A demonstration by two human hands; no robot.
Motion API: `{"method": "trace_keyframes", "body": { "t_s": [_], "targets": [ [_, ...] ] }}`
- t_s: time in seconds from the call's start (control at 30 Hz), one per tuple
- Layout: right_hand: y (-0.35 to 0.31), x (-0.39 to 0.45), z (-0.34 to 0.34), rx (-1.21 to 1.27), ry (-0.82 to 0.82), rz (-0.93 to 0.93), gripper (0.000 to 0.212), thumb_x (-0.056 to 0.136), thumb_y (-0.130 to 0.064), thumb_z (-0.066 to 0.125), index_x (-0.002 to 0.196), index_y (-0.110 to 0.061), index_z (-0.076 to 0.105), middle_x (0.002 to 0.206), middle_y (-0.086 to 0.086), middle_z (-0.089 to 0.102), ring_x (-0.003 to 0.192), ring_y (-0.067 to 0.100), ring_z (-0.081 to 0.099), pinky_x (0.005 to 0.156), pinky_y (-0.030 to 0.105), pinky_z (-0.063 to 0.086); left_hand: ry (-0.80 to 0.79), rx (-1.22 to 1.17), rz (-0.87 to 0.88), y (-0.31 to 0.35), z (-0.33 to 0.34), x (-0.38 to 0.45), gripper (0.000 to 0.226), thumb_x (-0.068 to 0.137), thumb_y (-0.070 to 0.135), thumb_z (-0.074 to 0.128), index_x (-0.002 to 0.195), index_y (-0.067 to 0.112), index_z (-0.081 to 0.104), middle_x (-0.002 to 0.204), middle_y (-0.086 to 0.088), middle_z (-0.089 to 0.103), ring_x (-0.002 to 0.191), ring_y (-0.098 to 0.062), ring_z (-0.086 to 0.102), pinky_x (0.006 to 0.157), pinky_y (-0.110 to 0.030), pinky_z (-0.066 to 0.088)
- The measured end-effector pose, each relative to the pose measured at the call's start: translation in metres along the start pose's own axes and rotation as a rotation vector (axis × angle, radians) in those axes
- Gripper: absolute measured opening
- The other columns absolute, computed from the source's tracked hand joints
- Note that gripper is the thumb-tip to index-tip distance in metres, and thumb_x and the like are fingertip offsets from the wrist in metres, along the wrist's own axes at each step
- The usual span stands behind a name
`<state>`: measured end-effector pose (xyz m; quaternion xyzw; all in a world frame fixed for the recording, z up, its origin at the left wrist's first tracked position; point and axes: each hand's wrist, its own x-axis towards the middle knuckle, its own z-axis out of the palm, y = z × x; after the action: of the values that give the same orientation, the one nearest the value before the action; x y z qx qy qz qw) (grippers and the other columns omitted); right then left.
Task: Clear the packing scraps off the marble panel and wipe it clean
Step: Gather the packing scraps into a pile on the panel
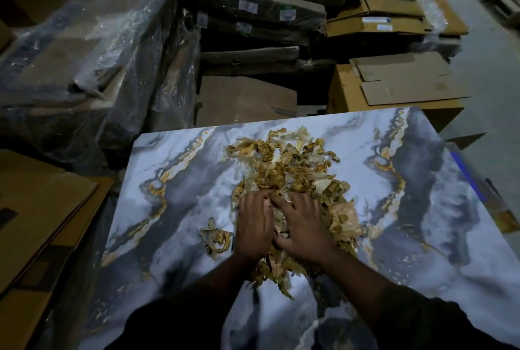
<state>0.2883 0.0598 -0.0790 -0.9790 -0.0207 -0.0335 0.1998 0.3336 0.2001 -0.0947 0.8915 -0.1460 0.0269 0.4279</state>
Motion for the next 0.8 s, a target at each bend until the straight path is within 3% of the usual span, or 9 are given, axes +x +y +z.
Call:
{"method": "trace_keyframes", "body": {
  "t_s": [0.2, 0.33, 0.43, 0.57, 0.67, 0.8],
  "targets": [
    [0.008, -0.016, -0.024, 0.053, 0.003, -0.032, 0.093, 0.079, -0.078, 0.056, 0.157, -0.044, 0.02, 0.157, -0.003, 0.033, 0.142, 0.022, 0.032, 0.113, 0.05, 0.03, 0.011, -0.039, -0.031, 0.011, -0.017, -0.006, 0.041, 0.105, 0.039, 0.033, 0.134, 0.023, 0.056, 0.129, 0.006, 0.056, 0.121, -0.011, 0.05, 0.101, -0.034, 0.043],
    [0.01, -0.021, -0.033, 0.135, 0.124, -0.034, 0.087, 0.084, -0.071, 0.061, 0.157, -0.037, 0.029, 0.161, -0.002, 0.031, 0.148, 0.021, 0.029, 0.117, 0.047, 0.029, 0.125, -0.095, -0.009, 0.019, -0.026, -0.008, 0.042, 0.105, 0.038, 0.033, 0.133, 0.023, 0.06, 0.129, 0.009, 0.057, 0.125, -0.011, 0.052, 0.099, -0.031, 0.044],
    [0.01, -0.022, -0.029, 0.119, 0.108, -0.03, 0.085, 0.09, -0.074, 0.05, 0.159, -0.033, 0.025, 0.165, -0.002, 0.025, 0.154, 0.018, 0.018, 0.123, 0.045, 0.018, 0.113, -0.085, -0.008, 0.018, -0.024, -0.009, 0.041, 0.108, 0.036, 0.032, 0.136, 0.022, 0.058, 0.134, 0.009, 0.056, 0.13, -0.008, 0.048, 0.105, -0.032, 0.043],
    [0.013, -0.024, -0.017, 0.045, 0.011, -0.045, 0.089, 0.093, -0.08, 0.035, 0.162, -0.031, 0.012, 0.169, -0.003, 0.015, 0.156, 0.015, 0.006, 0.125, 0.052, 0.012, 0.053, -0.052, -0.018, 0.015, -0.02, -0.014, 0.042, 0.109, 0.041, 0.032, 0.144, 0.027, 0.051, 0.144, 0.012, 0.051, 0.134, 0.003, 0.041, 0.111, -0.03, 0.04],
    [0.014, -0.027, -0.025, 0.112, 0.113, -0.039, 0.085, 0.092, -0.08, 0.037, 0.159, -0.027, 0.027, 0.163, 0.002, 0.029, 0.153, 0.022, 0.021, 0.125, 0.053, 0.014, 0.165, -0.066, -0.066, 0.014, -0.027, -0.012, 0.051, 0.106, 0.05, 0.03, 0.144, 0.023, 0.05, 0.143, 0.006, 0.051, 0.133, -0.007, 0.046, 0.106, -0.031, 0.041],
    [0.027, -0.034, -0.038, 0.193, 0.329, 0.03, 0.072, 0.095, -0.072, 0.036, 0.139, -0.018, 0.052, 0.136, 0.006, 0.049, 0.13, 0.025, 0.044, 0.108, 0.056, 0.037, 0.349, -0.073, -0.083, 0.0, -0.045, -0.002, 0.052, 0.105, 0.054, 0.031, 0.137, 0.02, 0.055, 0.13, 0.002, 0.055, 0.124, -0.014, 0.052, 0.102, -0.031, 0.043]
  ]
}}
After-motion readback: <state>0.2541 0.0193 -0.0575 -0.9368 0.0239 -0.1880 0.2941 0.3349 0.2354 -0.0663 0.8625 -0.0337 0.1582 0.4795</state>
